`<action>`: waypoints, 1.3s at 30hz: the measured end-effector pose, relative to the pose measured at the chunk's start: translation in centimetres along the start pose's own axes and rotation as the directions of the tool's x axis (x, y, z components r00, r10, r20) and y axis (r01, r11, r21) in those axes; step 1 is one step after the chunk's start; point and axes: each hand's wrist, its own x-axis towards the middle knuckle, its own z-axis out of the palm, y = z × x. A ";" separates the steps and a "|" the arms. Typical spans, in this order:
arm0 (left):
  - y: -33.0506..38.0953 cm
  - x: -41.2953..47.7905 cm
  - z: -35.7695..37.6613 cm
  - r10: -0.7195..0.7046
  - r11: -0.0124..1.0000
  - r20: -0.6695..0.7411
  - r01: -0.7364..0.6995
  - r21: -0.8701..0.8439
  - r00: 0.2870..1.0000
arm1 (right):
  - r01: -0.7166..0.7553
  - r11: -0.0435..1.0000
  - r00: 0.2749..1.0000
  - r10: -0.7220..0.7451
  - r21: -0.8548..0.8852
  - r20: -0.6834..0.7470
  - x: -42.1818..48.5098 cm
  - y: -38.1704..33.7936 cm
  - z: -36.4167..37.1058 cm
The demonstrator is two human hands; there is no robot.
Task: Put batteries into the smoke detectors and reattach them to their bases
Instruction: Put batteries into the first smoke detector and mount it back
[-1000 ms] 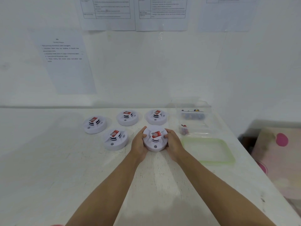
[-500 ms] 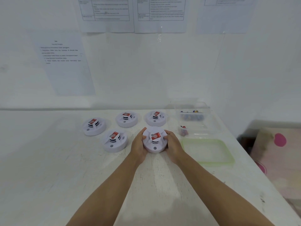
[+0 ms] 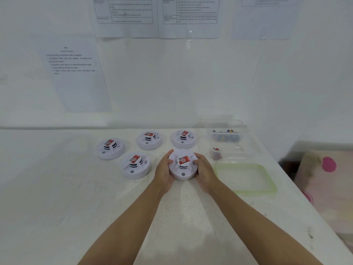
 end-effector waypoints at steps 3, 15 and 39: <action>0.0 0.1 0.0 -0.005 1.000 -0.029 0.005 0.007 1.000 | 0.000 1.000 1.000 0.000 -0.013 -0.001 -0.3 -0.2 0.1; 0.5 -0.2 0.3 -0.006 1.000 -0.078 0.007 0.018 0.997 | 0.010 1.000 1.000 -0.010 0.011 0.015 -1.4 -1.2 0.4; 1.4 -0.1 1.9 0.036 0.927 -0.118 0.011 0.375 0.992 | -0.055 0.973 0.997 0.040 -0.224 -0.068 0.2 -1.7 0.7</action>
